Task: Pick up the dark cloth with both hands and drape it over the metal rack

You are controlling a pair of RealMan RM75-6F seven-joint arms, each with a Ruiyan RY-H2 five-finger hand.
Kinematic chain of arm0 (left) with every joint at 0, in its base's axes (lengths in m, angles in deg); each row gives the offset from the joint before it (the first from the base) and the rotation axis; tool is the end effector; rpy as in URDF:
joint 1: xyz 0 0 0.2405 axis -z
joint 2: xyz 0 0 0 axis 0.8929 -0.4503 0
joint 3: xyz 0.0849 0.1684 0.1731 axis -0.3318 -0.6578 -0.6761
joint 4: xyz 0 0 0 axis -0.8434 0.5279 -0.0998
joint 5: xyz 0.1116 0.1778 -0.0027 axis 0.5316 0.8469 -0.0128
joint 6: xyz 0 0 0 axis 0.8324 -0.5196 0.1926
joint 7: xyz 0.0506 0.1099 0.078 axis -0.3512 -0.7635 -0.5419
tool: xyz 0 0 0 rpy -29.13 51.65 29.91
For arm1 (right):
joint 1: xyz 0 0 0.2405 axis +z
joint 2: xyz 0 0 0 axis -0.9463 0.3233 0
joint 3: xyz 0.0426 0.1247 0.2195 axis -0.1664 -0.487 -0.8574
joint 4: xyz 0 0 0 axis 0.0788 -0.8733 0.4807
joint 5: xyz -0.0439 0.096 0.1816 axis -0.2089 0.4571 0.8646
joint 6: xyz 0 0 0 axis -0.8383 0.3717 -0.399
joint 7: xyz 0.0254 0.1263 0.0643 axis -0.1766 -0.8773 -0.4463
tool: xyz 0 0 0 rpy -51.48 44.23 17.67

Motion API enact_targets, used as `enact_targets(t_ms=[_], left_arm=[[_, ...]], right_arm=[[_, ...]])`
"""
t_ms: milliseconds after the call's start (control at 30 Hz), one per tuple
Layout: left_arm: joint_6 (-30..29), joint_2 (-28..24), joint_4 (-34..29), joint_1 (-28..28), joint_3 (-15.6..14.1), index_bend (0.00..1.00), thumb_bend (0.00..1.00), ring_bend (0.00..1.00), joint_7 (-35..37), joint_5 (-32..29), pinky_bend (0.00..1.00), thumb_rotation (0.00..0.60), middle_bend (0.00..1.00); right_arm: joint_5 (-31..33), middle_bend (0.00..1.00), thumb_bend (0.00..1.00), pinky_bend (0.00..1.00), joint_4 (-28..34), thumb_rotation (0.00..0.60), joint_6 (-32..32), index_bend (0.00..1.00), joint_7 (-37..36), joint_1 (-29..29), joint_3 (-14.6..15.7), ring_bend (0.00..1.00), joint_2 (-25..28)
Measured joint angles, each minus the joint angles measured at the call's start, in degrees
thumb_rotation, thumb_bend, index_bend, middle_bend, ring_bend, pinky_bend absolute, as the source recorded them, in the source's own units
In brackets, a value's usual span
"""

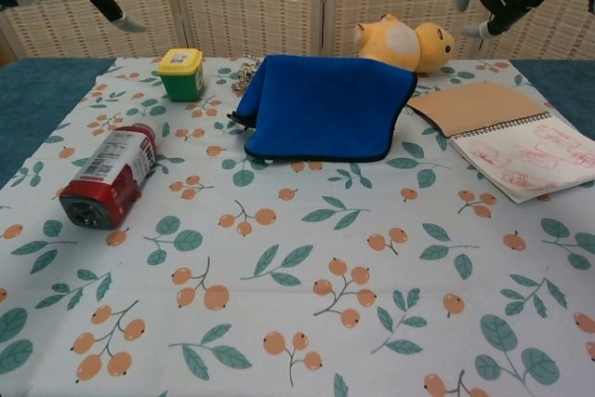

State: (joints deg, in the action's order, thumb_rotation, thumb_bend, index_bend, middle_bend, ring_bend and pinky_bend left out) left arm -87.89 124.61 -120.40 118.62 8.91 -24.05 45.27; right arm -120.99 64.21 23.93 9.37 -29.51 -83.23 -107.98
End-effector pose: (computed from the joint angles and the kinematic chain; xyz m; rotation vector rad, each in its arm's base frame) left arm -0.1348 0.4558 0.1028 -1.4787 -0.9667 -0.9643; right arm -0.1561 -0.3814 0.0915 1.6374 -0.6212 0.9822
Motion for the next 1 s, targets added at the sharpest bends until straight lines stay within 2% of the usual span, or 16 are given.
enact_targets(t_ms=[133,233,533,767,1000], left_arm=[[-4.5,-3.4,-5.2,-5.2,-2.0,0.21,0.25,0.15,2.1,4.1,0.30,0.600,0.12],[-8.1,-6.0,-8.8,-9.5,-3.8,0.21,0.25,0.14,3.6,6.9,0.29,0.600,0.12],[-18.8,-12.3,-16.3,-22.3,-9.7,0.21,0.25,0.14,9.0,17.3,0.27,0.600,0.12],[-27.6,-15.9,-19.2,-31.6,-14.3,0.21,0.25,0.14,13.2,27.4,0.26,0.600,0.12],[-34.8,-18.0,-22.4,-38.7,-17.6,0.21,0.25,0.14,13.0,34.2,0.26,0.600,0.12]], right_arm=[[-4.7,0.70,0.26,0.83,6.7,0.600,3.5,0.51,-2.7,-5.5,4.1,0.62,5.5],[-7.8,0.70,0.26,0.80,9.1,0.600,6.1,0.51,-5.2,-9.1,6.8,0.61,8.3],[-17.0,0.63,0.25,0.70,12.0,0.600,14.0,0.51,-14.0,-18.5,13.6,0.53,14.0],[-22.2,0.61,0.24,0.68,11.9,0.600,20.5,0.51,-19.2,-25.4,17.2,0.52,17.6],[-25.9,0.61,0.24,0.68,11.4,0.600,25.4,0.51,-21.0,-30.6,19.0,0.51,18.8]])
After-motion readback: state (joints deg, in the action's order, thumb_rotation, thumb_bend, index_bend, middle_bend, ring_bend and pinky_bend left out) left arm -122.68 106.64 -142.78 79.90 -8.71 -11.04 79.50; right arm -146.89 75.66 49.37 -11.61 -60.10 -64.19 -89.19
